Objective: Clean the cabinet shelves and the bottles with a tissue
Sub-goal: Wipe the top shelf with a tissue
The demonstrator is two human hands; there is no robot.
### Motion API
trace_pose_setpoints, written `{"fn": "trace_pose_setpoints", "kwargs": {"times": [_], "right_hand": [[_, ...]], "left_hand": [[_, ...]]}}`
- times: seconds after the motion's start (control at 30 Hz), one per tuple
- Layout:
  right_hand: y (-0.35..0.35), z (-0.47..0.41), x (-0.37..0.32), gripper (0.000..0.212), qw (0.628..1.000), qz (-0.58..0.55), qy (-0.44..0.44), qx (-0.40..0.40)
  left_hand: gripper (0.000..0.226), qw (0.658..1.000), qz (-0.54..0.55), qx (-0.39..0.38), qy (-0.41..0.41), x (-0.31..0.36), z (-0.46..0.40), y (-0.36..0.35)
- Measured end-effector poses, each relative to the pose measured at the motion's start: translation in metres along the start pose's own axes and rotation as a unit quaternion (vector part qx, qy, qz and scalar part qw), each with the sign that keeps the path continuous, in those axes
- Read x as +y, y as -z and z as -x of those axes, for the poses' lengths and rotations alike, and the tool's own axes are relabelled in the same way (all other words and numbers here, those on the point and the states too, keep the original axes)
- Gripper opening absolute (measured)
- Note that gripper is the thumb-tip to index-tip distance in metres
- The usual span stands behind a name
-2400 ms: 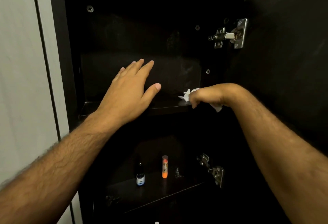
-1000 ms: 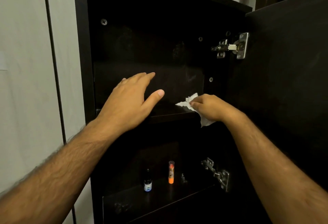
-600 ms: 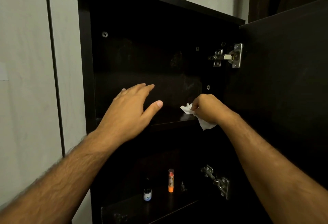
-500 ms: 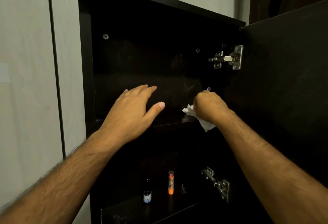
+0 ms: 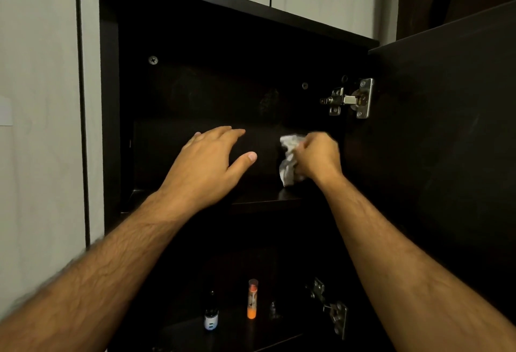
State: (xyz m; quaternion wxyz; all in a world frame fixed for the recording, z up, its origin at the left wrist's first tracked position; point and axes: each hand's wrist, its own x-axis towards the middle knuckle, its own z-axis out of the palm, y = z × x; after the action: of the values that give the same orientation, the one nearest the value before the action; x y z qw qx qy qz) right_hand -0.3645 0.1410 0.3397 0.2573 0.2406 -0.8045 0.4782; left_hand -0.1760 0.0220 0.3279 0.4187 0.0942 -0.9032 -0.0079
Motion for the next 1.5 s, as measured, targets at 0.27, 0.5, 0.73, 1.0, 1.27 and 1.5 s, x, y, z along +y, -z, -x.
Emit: {"fn": "trace_pose_setpoints", "kwargs": {"times": [0.27,0.5,0.73,1.0,1.27,1.5], "right_hand": [[-0.003,-0.016,-0.006,0.01,0.967,0.145,0.192,0.086],[-0.009,0.009,-0.005,0.014,0.929,0.329,0.076,-0.15],[0.007,-0.011,-0.012,0.008,0.949,0.277,0.148,0.003],[-0.015,-0.011,-0.025,0.078,0.987,0.088,0.1,-0.089],[-0.027,0.019,-0.014,0.044,0.951,0.056,-0.135,-0.271],[-0.007,0.01,0.004,0.024,0.985,0.162,0.007,-0.054]], "left_hand": [[0.059,1.0,-0.006,0.009,0.001,0.007,-0.01,-0.003],[0.058,1.0,-0.012,-0.017,-0.004,0.011,-0.013,-0.009],[0.056,1.0,-0.01,-0.003,-0.015,0.008,-0.013,-0.006],[0.055,1.0,0.012,-0.004,-0.014,0.006,-0.014,-0.006],[0.054,1.0,0.026,-0.007,-0.003,0.004,-0.012,-0.007],[0.055,1.0,0.022,0.004,-0.007,0.0,-0.009,-0.002]]}}
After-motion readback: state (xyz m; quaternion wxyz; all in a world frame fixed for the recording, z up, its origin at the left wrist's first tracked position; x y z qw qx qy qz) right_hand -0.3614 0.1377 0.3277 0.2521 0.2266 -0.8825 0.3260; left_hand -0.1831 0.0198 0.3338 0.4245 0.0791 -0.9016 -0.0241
